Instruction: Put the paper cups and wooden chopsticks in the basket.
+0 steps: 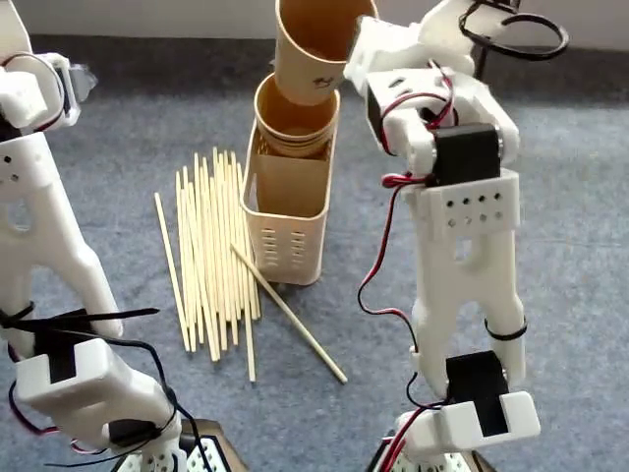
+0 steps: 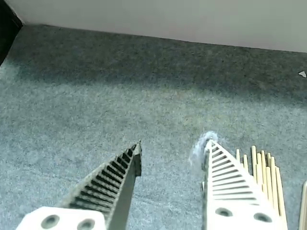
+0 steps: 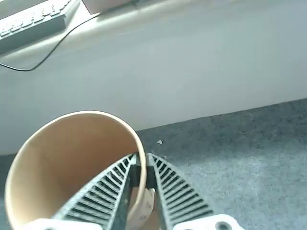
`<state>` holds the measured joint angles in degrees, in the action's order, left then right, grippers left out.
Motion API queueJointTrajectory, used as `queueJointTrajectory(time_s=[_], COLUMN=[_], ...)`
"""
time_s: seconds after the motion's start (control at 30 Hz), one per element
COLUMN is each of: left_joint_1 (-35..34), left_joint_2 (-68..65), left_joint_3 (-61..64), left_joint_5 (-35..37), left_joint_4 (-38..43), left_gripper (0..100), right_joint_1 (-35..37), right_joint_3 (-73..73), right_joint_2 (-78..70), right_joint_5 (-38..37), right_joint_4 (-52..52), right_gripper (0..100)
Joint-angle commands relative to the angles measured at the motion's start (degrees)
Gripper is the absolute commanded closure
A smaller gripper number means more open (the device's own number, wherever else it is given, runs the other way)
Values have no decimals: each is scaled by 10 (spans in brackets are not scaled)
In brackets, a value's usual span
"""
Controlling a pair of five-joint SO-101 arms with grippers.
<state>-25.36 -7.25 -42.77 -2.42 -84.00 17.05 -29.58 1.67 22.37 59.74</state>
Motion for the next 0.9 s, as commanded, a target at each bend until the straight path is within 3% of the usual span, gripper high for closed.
queueJointTrajectory(time_s=[0.0,0.2,0.3,0.63,0.87], left_joint_1=[9,7,8,11,11], left_joint_2=[6,7,7,7,7], left_joint_3=[20,22,22,22,23], left_joint_5=[-3,-3,-3,-1,-1], left_joint_4=[7,13,11,11,11], left_gripper=[786,786,786,786,786], right_joint_1=[5,6,12,14,16], right_joint_3=[84,193,195,190,133], right_joint_2=[19,25,33,136,79], right_joint_5=[5,-27,-76,-111,-114], right_joint_4=[-61,-75,-43,-28,12], right_gripper=[991,969,961,962,962])
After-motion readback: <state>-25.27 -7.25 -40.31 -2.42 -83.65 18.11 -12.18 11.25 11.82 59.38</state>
